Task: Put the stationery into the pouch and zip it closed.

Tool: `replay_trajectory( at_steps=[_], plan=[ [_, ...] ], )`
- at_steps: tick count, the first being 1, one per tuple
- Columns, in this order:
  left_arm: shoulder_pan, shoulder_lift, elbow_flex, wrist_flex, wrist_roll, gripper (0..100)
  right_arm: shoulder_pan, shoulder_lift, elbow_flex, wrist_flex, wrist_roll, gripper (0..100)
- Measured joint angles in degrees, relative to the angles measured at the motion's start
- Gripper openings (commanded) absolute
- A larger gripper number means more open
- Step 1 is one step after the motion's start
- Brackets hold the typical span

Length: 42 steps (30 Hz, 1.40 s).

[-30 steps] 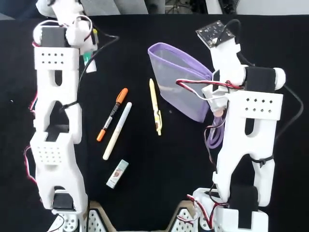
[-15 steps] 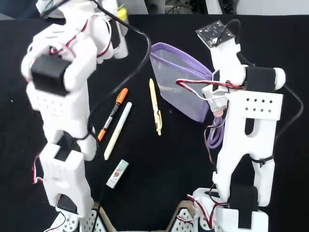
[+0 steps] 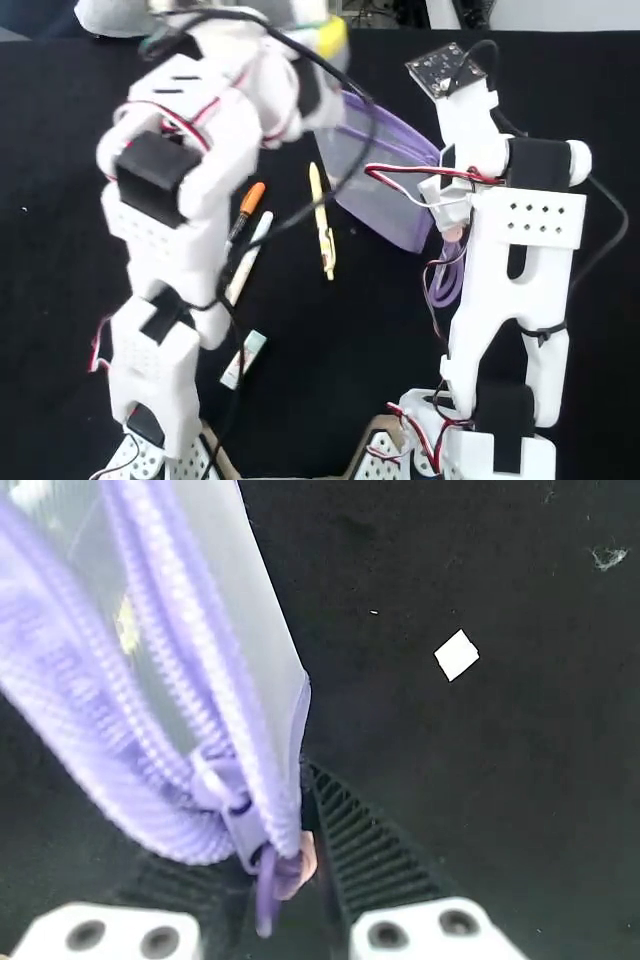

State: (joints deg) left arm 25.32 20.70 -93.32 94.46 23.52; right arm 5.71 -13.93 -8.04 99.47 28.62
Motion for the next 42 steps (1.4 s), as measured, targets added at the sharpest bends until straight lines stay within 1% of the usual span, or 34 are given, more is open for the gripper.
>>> replay_trajectory(
  at_steps=[4,7,10,13,18,24,29,31,36,42],
  plan=[
    [3.5,-0.2,0.0,0.0,0.0,3,0.0,0.0,0.0,0.0,0.0,1.1],
    [3.7,-1.6,0.0,1.8,0.0,3,0.0,0.0,0.0,0.0,0.0,1.1],
    [4.0,-6.0,0.0,4.3,0.0,3,0.0,0.0,0.0,0.0,0.0,1.1],
    [3.4,-11.2,-0.1,5.9,0.1,3,0.0,0.0,0.0,0.0,0.0,1.1],
    [-0.5,-15.3,-0.1,6.1,0.1,3,0.0,0.0,0.0,0.0,0.0,1.1],
    [-0.7,-16.4,-0.1,6.2,0.2,3,0.0,0.0,0.0,0.0,0.0,1.1],
    [1.5,-25.1,0.2,6.3,0.1,3,0.0,0.0,0.0,0.0,0.0,1.1],
    [1.5,-29.2,3.0,6.3,0.1,3,0.0,0.0,0.0,0.0,0.0,1.1],
    [1.5,-36.9,15.4,6.3,0.1,3,0.0,0.0,0.0,0.0,0.0,1.1],
    [1.4,-37.9,27.3,2.0,0.1,3,0.0,0.0,0.0,0.0,0.0,1.1]
  ],
)
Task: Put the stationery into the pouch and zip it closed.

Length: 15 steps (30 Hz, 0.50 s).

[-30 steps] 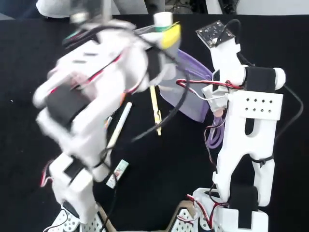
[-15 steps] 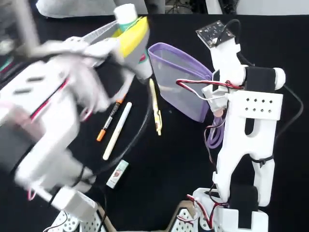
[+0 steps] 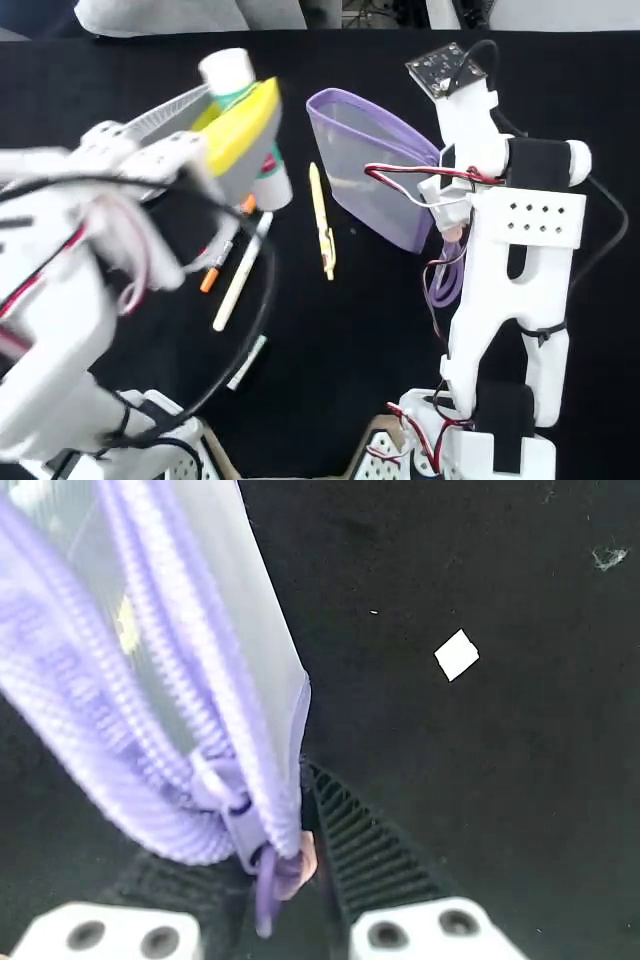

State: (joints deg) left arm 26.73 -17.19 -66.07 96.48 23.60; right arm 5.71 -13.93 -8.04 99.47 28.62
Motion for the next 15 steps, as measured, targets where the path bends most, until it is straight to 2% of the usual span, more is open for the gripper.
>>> replay_trajectory(
  at_steps=[8,12,15],
  plan=[
    [0.5,-6.5,4.6,4.0,0.9,3,0.0,0.0,0.0,0.0,-0.7,1.1],
    [0.3,-10.7,9.9,3.3,1.1,3,0.0,0.0,0.0,0.0,-0.7,1.1],
    [0.1,-12.8,16.3,0.0,1.1,3,0.0,0.0,0.0,0.0,-0.7,1.1]
  ],
)
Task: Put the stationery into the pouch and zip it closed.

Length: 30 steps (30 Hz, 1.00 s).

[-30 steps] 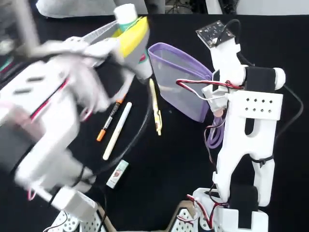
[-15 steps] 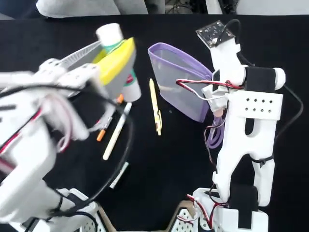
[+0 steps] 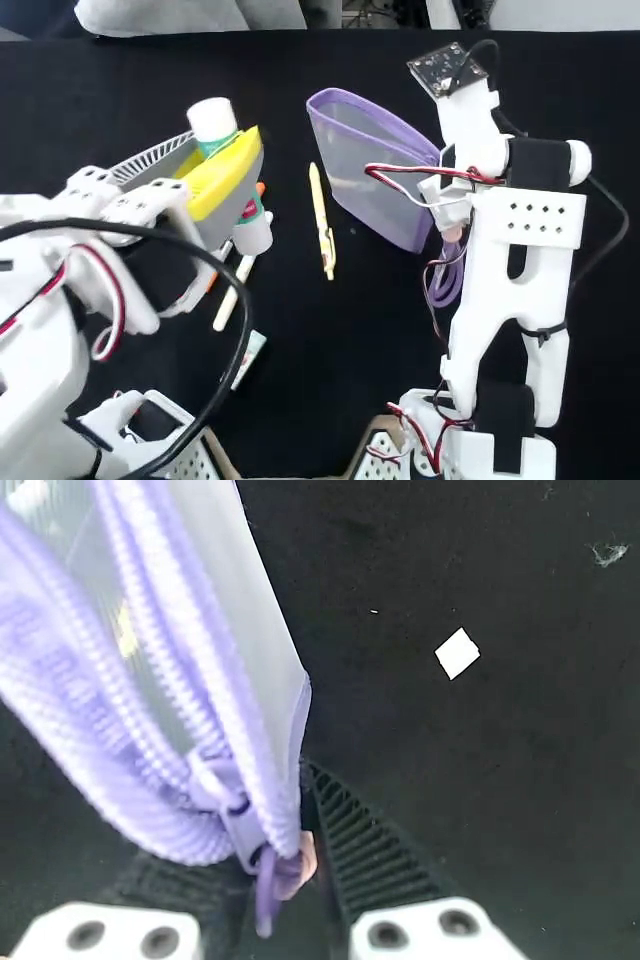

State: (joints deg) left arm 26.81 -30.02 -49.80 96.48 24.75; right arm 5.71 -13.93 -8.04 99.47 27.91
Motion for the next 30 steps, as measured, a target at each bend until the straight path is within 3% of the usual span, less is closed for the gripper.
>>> replay_trajectory(
  at_steps=[4,8,17,21,24,30],
  plan=[
    [-4.1,-3.2,12.3,-7.2,0.0,3,0.0,0.0,0.0,0.0,0.0,1.1],
    [-5.4,-9.1,30.1,-20.5,0.0,3,0.0,0.0,0.0,0.0,0.0,1.1],
    [-6.0,-31.0,77.0,-68.4,-4.1,3,0.0,0.0,0.0,0.0,-1.5,1.1],
    [-5.9,-32.8,91.5,-88.9,-6.9,3,0.0,0.0,0.0,0.0,-1.5,1.1],
    [-5.9,-30.9,93.2,-94.9,-8.4,3,0.0,0.0,0.0,0.0,-1.5,1.1],
    [-3.0,-22.4,91.6,-96.9,-11.7,3,0.0,0.0,0.0,0.0,-1.7,1.1]
  ],
)
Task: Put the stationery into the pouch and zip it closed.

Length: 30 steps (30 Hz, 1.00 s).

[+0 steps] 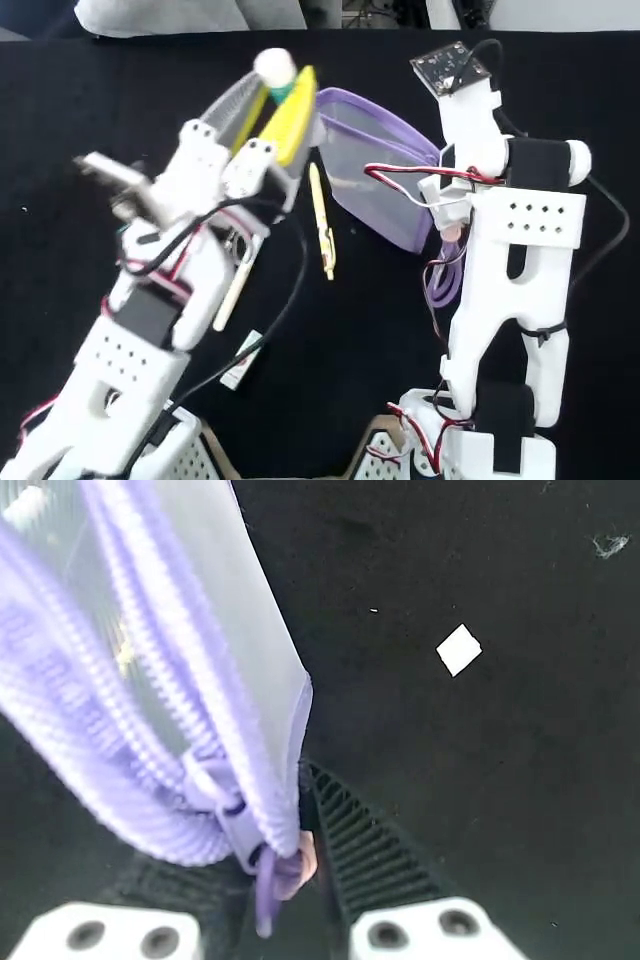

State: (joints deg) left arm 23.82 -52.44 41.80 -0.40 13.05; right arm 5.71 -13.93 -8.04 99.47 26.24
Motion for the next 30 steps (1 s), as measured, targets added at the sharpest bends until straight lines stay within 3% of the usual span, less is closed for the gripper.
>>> replay_trajectory(
  at_steps=[5,14,30],
  plan=[
    [3.3,9.1,-3.3,-2.0,-4.9,3,0.0,0.0,0.0,0.0,0.0,1.1],
    [4.8,17.4,-3.3,-20.9,-10.1,3,0.0,0.0,0.0,0.0,0.0,1.1],
    [-0.6,24.3,-1.5,-23.3,-10.5,3,0.0,0.0,0.0,0.0,-0.1,1.1]
  ],
)
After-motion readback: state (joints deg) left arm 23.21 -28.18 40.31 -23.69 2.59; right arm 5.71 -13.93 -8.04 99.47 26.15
